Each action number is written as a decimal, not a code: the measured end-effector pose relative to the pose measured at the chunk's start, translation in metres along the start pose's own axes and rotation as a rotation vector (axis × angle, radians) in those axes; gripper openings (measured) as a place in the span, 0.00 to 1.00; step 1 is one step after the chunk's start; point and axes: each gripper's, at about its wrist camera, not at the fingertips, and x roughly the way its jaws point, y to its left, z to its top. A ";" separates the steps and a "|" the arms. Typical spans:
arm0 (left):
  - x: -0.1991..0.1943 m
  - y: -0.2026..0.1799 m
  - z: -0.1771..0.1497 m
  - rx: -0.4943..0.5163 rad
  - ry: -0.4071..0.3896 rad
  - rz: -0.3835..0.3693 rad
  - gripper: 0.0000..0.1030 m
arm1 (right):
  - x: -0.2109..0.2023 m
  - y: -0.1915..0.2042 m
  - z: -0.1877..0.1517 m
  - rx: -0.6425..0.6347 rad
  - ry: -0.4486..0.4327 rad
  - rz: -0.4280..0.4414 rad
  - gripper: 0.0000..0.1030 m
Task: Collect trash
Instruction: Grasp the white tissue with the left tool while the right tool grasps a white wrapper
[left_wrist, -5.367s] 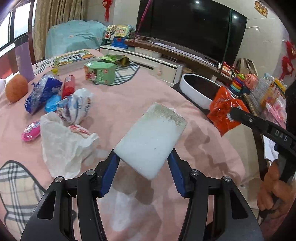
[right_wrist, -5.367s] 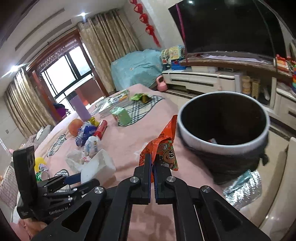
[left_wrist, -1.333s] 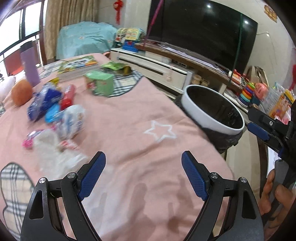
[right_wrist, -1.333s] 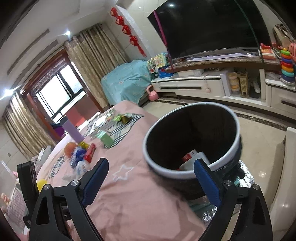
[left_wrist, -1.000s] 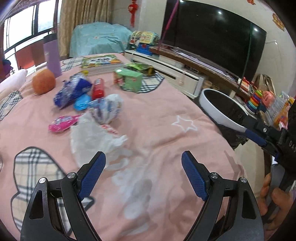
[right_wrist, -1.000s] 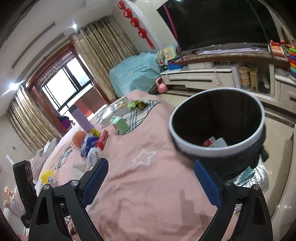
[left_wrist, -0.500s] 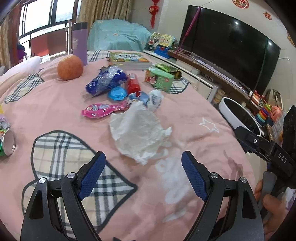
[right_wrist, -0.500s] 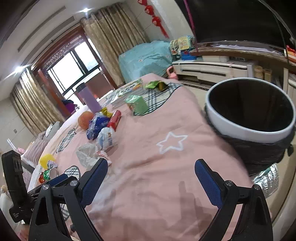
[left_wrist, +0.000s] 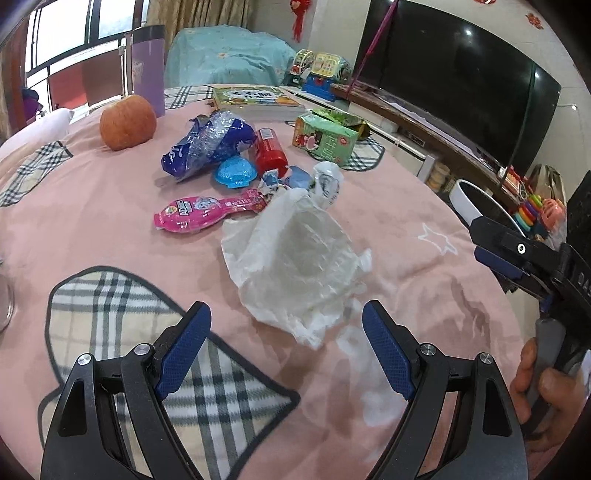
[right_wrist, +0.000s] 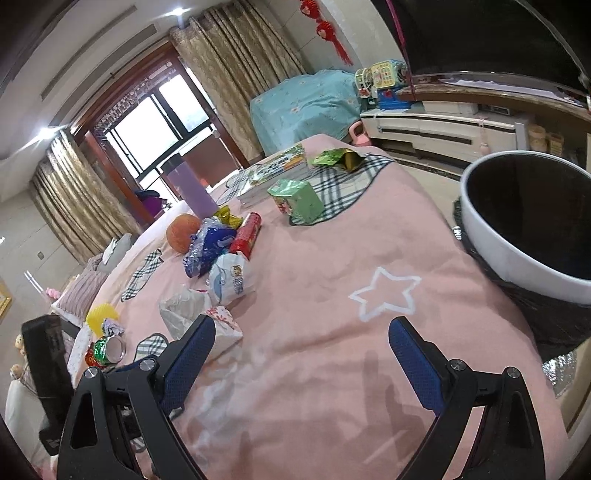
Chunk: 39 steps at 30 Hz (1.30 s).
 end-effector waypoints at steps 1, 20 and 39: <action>0.002 0.001 0.002 -0.002 0.003 0.000 0.84 | 0.003 0.002 0.001 -0.005 0.005 0.007 0.93; 0.003 0.014 0.002 0.027 -0.010 -0.135 0.12 | 0.093 0.047 0.019 -0.052 0.138 0.097 0.65; -0.012 0.015 0.003 0.018 -0.042 -0.066 0.79 | 0.077 0.021 0.025 0.022 0.114 0.118 0.31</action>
